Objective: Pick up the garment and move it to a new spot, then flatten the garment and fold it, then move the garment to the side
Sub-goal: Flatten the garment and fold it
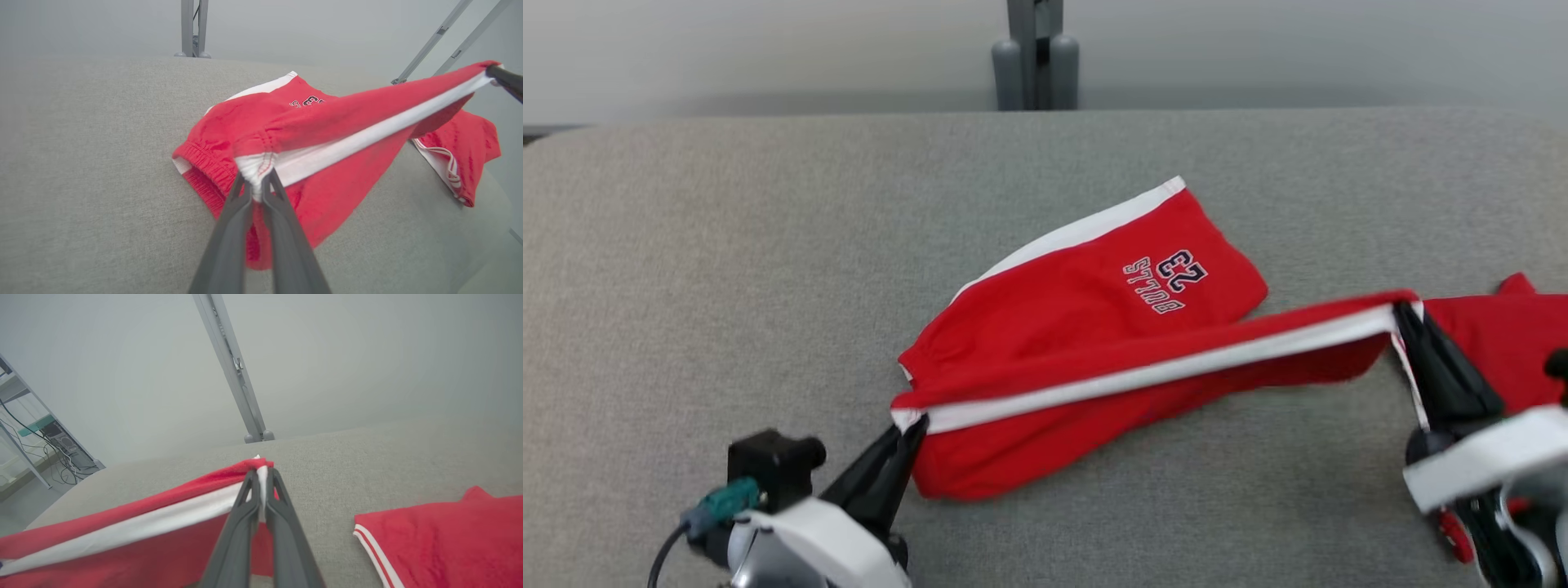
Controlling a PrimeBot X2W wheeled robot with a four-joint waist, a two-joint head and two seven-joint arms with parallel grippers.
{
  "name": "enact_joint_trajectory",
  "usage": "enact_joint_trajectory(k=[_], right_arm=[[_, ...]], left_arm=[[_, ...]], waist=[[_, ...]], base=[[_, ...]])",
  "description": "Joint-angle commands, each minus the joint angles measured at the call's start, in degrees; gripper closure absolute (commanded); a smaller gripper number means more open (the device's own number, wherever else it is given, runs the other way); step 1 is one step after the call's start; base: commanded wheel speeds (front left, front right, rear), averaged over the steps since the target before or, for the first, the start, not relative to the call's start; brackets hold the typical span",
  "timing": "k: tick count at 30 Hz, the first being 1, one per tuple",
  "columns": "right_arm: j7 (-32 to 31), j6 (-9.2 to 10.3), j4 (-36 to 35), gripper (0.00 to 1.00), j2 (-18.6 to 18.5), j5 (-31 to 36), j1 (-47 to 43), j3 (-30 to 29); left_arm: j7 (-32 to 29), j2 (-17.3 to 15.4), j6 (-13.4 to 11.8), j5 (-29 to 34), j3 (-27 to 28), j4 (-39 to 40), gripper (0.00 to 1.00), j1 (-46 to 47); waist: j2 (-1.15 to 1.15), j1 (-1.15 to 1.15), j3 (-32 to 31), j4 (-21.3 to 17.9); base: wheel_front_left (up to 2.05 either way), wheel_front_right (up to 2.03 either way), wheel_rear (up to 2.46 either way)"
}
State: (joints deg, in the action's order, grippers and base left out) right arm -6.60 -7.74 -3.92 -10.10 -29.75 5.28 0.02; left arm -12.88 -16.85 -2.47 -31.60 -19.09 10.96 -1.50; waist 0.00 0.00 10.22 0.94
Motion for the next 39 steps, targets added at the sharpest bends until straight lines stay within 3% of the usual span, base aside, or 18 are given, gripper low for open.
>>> enact_joint_trajectory(k=[1, 13, 21, 28, 29, 30, 31, 36, 39], right_arm=[[0.1, 0.45, 1.0, 1.00, -0.8, -0.7, 1.8, -0.2], [-0.1, 0.34, 26.7, 1.00, -8.2, -3.8, 31.5, 10.3], [2.7, 0.25, 39.4, 1.00, -10.4, -6.8, 42.0, 19.5], [5.6, 0.25, 46.1, 1.00, -10.7, -10.5, 46.6, 24.7], [6.0, 0.25, 46.9, 0.75, -10.7, -10.9, 47.0, 25.2], [6.4, 0.25, 47.5, 0.14, -10.6, -11.4, 47.2, 25.7], [7.0, 0.25, 48.0, 0.00, -10.5, -11.8, 47.3, 26.2], [12.2, 0.24, 49.1, 0.00, -10.2, -13.1, 47.0, 27.3], [15.8, 0.24, 48.6, 0.00, -10.2, -13.1, 45.0, 28.1]], left_arm=[[0.3, -0.1, 0.2, -0.3, 0.6, -0.9, 1.00, 1.3], [3.8, 7.1, 6.5, -1.1, -3.0, -17.8, 1.00, 22.2], [6.6, 10.0, 8.0, -2.1, -4.3, -26.1, 1.00, 28.7], [8.3, 10.9, 8.9, -2.8, -5.9, -29.6, 1.00, 30.8], [8.8, 10.8, 8.9, -2.5, -6.0, -29.9, 0.90, 31.0], [9.4, 10.8, 8.9, -2.5, -5.8, -30.1, 0.44, 31.1], [9.9, 10.8, 8.8, -2.5, -5.7, -30.5, 0.00, 31.0], [13.3, 10.0, 6.2, -1.1, -4.4, -30.5, 0.00, 29.2], [16.0, 8.9, 2.9, 0.8, -3.1, -29.5, 0.00, 28.1]], waist=[[0.00, 0.00, 2.0, 1.6], [0.00, 0.00, 13.6, 9.2], [0.00, 0.00, 16.1, 11.8], [0.00, 0.00, 16.4, 11.9], [0.00, 0.00, 16.3, 11.8], [0.00, 0.00, 16.2, 11.6], [0.00, 0.00, 16.0, 11.4], [0.00, 0.00, 14.4, 9.6], [0.00, 0.00, 12.9, 8.4]], base=[[0.00, 0.00, 0.00], [0.00, 0.00, 0.00], [0.00, 0.00, 0.00], [0.00, 0.00, 0.00], [0.00, 0.00, 0.00], [0.00, 0.00, 0.00], [0.00, 0.00, 0.00], [0.00, 0.00, 0.00], [0.00, 0.00, 0.00]])
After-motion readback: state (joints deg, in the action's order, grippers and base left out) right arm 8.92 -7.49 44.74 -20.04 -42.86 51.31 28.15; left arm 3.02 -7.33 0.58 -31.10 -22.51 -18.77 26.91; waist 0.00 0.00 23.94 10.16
